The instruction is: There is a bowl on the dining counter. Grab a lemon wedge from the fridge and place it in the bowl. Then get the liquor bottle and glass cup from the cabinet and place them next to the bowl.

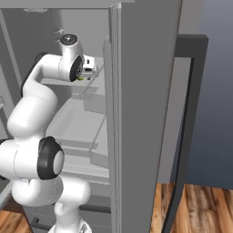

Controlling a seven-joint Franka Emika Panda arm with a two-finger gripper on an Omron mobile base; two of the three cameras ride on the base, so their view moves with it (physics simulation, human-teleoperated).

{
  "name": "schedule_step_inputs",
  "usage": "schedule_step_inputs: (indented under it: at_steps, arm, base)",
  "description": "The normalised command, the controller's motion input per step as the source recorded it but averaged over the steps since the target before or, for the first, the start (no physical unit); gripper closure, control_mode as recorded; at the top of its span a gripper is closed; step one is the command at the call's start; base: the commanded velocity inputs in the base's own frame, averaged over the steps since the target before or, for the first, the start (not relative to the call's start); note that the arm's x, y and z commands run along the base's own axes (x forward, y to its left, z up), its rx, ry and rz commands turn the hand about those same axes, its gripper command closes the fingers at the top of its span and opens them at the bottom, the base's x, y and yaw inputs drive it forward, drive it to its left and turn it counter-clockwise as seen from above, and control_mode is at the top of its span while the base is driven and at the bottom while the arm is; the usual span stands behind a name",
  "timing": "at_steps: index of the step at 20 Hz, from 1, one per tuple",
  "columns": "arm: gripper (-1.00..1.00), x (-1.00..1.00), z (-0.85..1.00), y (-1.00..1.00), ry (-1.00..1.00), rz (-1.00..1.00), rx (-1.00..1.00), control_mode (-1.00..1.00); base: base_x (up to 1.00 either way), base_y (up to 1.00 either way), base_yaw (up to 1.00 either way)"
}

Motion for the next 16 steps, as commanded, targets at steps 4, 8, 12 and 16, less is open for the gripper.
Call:
schedule_step_inputs:
  at_steps: [4,8,12,16]
  arm:
    - [1.0,0.02,-0.26,0.0,0.02,0.0,0.0,-1.0]
    - [1.0,0.02,-0.08,0.04,0.07,0.0,0.0,-1.0]
    - [1.0,0.0,-0.06,0.06,0.07,0.0,0.0,-1.0]
    - [1.0,0.0,-0.07,0.06,0.04,0.0,0.0,-1.0]
  base:
    - [0.0,0.0,0.0]
    - [0.0,0.0,0.0]
    - [0.0,0.0,0.0]
    - [0.0,0.0,0.0]
